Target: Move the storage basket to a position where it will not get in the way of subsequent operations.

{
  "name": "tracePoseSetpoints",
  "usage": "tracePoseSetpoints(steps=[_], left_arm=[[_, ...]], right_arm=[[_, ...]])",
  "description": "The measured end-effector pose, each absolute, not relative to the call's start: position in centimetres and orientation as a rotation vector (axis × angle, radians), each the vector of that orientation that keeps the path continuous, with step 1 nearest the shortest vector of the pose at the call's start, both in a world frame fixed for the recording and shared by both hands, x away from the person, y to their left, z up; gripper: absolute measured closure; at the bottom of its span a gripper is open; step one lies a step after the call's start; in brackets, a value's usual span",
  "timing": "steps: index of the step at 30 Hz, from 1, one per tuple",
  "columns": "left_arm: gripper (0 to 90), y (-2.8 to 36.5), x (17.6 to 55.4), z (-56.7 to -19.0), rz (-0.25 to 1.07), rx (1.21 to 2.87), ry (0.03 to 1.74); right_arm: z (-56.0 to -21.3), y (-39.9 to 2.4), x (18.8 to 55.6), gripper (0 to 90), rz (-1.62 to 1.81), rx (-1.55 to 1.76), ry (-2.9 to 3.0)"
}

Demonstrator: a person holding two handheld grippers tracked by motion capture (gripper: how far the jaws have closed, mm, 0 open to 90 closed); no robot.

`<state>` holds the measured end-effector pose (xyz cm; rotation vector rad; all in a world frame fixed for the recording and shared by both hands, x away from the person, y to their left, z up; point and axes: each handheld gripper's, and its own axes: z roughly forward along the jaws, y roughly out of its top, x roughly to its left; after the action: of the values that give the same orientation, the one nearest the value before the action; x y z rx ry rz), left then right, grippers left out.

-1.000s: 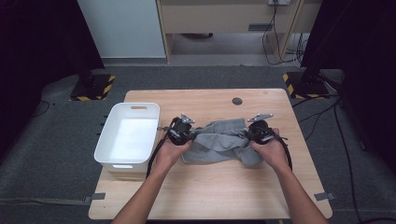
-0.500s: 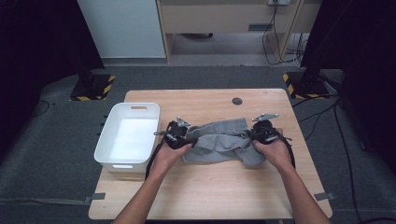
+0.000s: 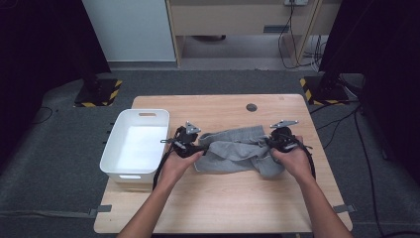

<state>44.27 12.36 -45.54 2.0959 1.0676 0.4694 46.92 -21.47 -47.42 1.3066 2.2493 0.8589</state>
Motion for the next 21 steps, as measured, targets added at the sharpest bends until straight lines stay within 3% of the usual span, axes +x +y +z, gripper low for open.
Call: tracePoseSetpoints(steps=[7, 21], left_arm=[[31.2, 12.3, 44.0, -46.3, 0.492, 2.152, 1.077], [21.0, 11.7, 44.0, -49.6, 0.385, 2.214, 1.107]], right_arm=[[-47.3, -22.0, 47.2, 83.8, 0.827, 1.333, 2.232], [-47.8, -22.6, 47.2, 83.8, 0.828, 1.346, 2.229]])
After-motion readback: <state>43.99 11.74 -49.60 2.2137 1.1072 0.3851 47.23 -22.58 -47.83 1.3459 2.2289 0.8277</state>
